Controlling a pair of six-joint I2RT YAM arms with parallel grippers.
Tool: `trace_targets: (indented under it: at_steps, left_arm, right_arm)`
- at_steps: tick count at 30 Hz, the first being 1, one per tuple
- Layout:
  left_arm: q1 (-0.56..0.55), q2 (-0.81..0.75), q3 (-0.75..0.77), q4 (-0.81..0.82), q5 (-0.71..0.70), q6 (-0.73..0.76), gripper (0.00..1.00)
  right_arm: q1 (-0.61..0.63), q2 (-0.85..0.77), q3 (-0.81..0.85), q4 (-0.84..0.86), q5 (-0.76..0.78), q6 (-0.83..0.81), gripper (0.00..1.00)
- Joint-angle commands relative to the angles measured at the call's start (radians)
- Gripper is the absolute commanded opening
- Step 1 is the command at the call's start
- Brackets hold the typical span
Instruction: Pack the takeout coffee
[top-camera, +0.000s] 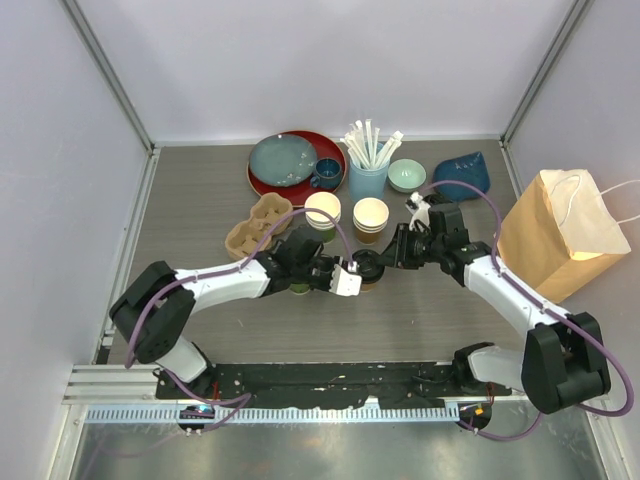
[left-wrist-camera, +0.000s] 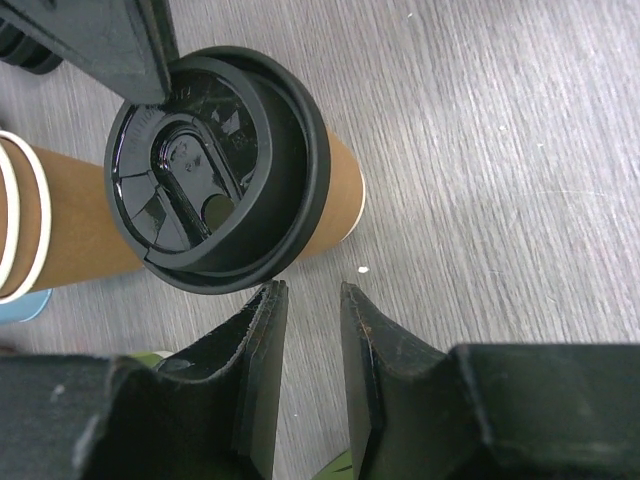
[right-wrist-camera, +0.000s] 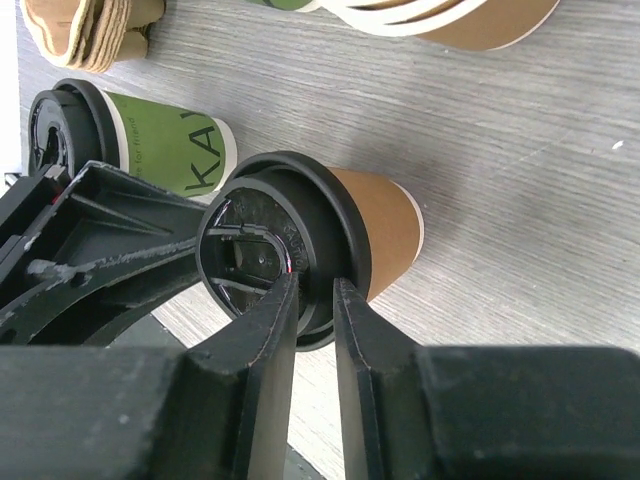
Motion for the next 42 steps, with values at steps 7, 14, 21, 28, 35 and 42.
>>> trace_targets:
  at_steps: [7,14,21,28,35,42]
  left_arm:
    - [0.026,0.04,0.064,0.074,-0.022,-0.005,0.32]
    - [0.029,0.054,0.094,0.089,-0.013,-0.011,0.32]
    - [0.031,0.058,0.092,0.065,-0.017,0.003,0.32]
    - [0.07,0.017,0.066,-0.018,-0.025,0.117,0.36]
    - [0.097,-0.038,0.043,-0.092,-0.005,0.216,0.38]
    - [0.091,-0.13,0.026,-0.208,0.111,0.303,0.33]
  right_arm:
    - [0.039,-0.11,-0.068,-0.024,0.044,0.084,0.26]
    - [0.073,-0.189,-0.131,-0.039,0.083,0.161,0.24]
    - [0.097,-0.24,-0.073,-0.076,0.133,0.181,0.3]
    - [0.1,-0.174,0.01,-0.082,0.135,0.135,0.34]
    - [0.097,-0.085,0.174,-0.145,0.161,-0.011,0.41]
    - [0.088,0.128,0.274,-0.132,0.075,-0.149,0.4]
